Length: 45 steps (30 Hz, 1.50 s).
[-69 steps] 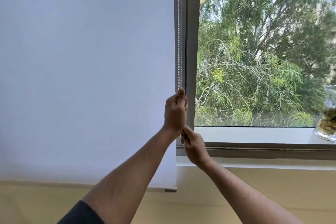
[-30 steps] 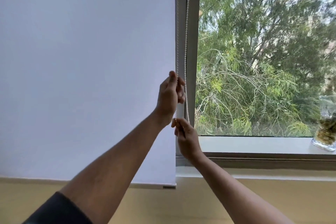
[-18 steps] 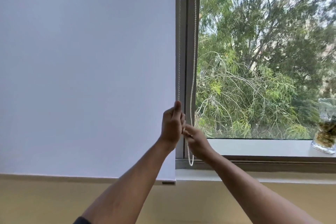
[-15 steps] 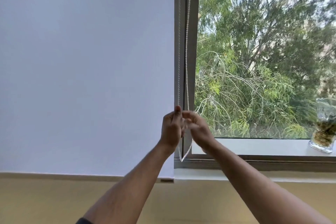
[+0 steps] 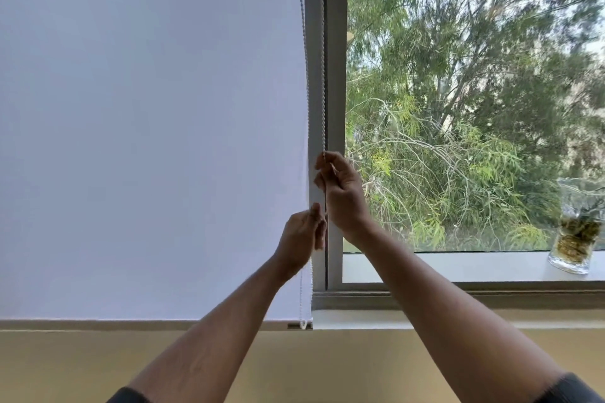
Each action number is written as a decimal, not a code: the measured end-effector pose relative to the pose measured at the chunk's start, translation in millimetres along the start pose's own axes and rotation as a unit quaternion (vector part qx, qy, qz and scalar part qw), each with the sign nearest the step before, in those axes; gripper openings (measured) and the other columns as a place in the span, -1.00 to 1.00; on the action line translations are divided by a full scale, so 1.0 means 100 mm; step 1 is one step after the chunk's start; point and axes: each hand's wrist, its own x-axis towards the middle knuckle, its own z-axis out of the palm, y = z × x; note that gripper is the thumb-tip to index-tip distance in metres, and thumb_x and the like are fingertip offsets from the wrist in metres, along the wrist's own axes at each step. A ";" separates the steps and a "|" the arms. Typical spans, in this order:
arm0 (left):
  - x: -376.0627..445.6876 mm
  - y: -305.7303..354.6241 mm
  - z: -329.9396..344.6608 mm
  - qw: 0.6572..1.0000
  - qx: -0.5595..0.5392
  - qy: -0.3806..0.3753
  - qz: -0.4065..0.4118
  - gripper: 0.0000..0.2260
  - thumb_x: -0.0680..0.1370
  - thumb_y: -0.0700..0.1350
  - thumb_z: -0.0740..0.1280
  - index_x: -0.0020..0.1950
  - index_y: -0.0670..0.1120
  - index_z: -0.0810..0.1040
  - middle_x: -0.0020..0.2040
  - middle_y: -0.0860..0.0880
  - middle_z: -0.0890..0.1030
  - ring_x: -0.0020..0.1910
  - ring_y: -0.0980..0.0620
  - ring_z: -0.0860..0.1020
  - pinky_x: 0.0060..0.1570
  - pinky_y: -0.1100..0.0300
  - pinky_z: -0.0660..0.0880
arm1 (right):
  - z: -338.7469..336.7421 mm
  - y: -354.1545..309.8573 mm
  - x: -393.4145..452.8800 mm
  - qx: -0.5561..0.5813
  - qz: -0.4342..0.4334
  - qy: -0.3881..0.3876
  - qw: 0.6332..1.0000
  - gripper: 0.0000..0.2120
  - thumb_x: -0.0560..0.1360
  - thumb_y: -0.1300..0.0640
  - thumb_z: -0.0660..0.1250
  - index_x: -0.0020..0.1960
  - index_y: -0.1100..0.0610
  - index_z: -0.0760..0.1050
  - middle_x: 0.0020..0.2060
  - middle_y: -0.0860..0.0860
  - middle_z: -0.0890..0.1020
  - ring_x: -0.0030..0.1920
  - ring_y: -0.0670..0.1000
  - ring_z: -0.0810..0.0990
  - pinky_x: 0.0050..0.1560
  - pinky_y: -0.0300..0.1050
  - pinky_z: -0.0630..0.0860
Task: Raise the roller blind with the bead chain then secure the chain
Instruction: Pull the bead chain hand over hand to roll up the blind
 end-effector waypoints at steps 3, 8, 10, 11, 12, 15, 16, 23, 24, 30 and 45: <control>0.16 0.22 -0.16 0.998 -0.032 0.046 0.016 -0.48 0.72 0.02 -0.10 -0.06 -0.13 0.60 -0.18 -0.10 0.66 -0.23 0.05 0.60 -0.13 0.17 0.47 | -0.04 0.06 -0.02 -0.064 -0.018 -0.015 0.998 -0.63 0.64 0.41 0.14 -0.09 -0.02 0.51 -0.33 -0.10 0.48 -0.33 -0.10 0.38 -0.29 -0.27 0.37; 0.43 0.89 -0.24 0.990 -0.097 0.069 0.075 -0.58 0.73 -0.06 -0.05 0.22 -0.28 0.51 0.07 -0.29 0.64 0.03 -0.13 0.60 0.09 0.03 0.52 | -0.02 0.24 -0.09 -0.088 -0.014 -0.021 0.996 -0.63 0.59 0.49 0.12 -0.01 0.10 0.57 -0.19 -0.02 0.56 -0.17 -0.08 0.48 -0.04 -0.16 0.48; 0.51 1.13 -0.23 0.990 -0.103 0.048 0.078 -0.59 0.72 -0.07 -0.04 0.25 -0.28 0.49 0.08 -0.31 0.65 -0.01 -0.12 0.62 0.05 0.12 0.54 | 0.00 0.35 -0.16 -0.123 -0.010 -0.022 0.992 -0.60 0.58 0.46 0.12 -0.09 0.00 0.53 -0.23 -0.06 0.53 -0.21 -0.08 0.44 -0.06 -0.11 0.46; 0.54 1.23 -0.22 0.990 -0.110 0.040 0.074 -0.59 0.72 -0.06 -0.04 0.23 -0.27 0.50 0.04 -0.31 0.66 -0.05 -0.12 0.63 0.00 0.14 0.55 | 0.00 0.41 -0.20 -0.139 -0.009 -0.024 0.990 -0.58 0.57 0.43 0.12 -0.11 -0.06 0.51 -0.25 -0.09 0.52 -0.22 -0.08 0.44 -0.07 -0.09 0.46; 0.55 1.30 -0.21 0.990 -0.122 0.035 0.067 -0.58 0.71 -0.05 -0.05 0.14 -0.26 0.53 -0.05 -0.27 0.67 -0.13 -0.11 0.63 -0.08 0.14 0.55 | 0.01 0.47 -0.26 -0.150 -0.007 -0.026 0.988 -0.58 0.55 0.40 0.13 -0.12 -0.12 0.49 -0.27 -0.10 0.51 -0.23 -0.09 0.44 -0.09 -0.08 0.46; 0.54 1.32 -0.14 0.986 -0.154 0.051 0.046 -0.55 0.71 0.06 0.00 -0.31 -0.04 0.43 -0.47 0.00 0.46 -0.50 0.05 0.35 -0.42 0.15 0.28 | -0.02 0.58 -0.41 -0.162 0.002 -0.027 0.986 -0.62 0.53 0.31 0.14 -0.14 -0.17 0.48 -0.26 0.03 0.52 -0.25 -0.08 0.43 -0.14 -0.07 0.44; 0.52 1.25 -0.10 0.985 -0.151 0.071 0.042 -0.53 0.70 0.09 0.03 -0.40 0.02 0.34 -0.53 0.06 0.35 -0.55 0.08 0.25 -0.44 0.16 0.18 | -0.04 0.61 -0.45 -0.164 0.007 -0.032 0.986 -0.64 0.53 0.29 0.14 -0.14 -0.17 0.47 -0.25 0.08 0.52 -0.25 -0.06 0.42 -0.15 -0.06 0.43; 0.39 0.70 -0.07 0.986 -0.097 0.130 0.032 -0.45 0.68 0.11 0.10 -0.51 0.01 0.27 -0.57 0.03 0.26 -0.60 0.03 0.20 -0.49 0.21 0.17 | -0.27 0.77 -0.64 -0.186 0.088 -0.100 0.973 -0.70 0.64 0.30 0.17 -0.04 -0.04 0.55 -0.39 0.06 0.53 -0.35 -0.01 0.44 -0.23 -0.07 0.38; 0.38 0.64 -0.08 0.986 -0.090 0.137 0.030 -0.46 0.68 0.11 0.10 -0.50 0.01 0.27 -0.57 0.02 0.26 -0.60 0.02 0.20 -0.48 0.20 0.18 | -0.29 0.75 -0.64 -0.172 0.096 -0.102 0.975 -0.73 0.66 0.29 0.18 0.02 0.00 0.58 -0.34 0.11 0.60 -0.30 -0.04 0.52 -0.18 -0.07 0.44; 0.21 0.35 -0.01 0.989 -0.071 0.115 0.054 -0.50 0.69 0.10 0.08 -0.42 0.03 0.46 -0.59 0.08 0.42 -0.62 0.14 0.36 -0.49 0.25 0.30 | -0.18 0.26 -0.30 -0.042 0.106 -0.036 0.993 -0.70 0.63 0.12 0.18 0.27 0.23 0.52 0.02 0.13 0.69 -0.05 -0.03 0.66 0.01 -0.11 0.55; -0.02 -0.11 -0.12 1.000 -0.007 -0.016 -0.025 -0.51 0.70 0.07 0.01 -0.28 -0.12 0.51 -0.43 -0.08 0.46 -0.48 0.07 0.39 -0.41 0.17 0.32 | 0.16 -0.06 0.04 -0.090 -0.029 -0.021 0.995 -0.69 0.65 0.24 0.14 -0.09 -0.13 0.49 -0.46 -0.13 0.42 -0.42 -0.09 0.31 -0.41 -0.20 0.26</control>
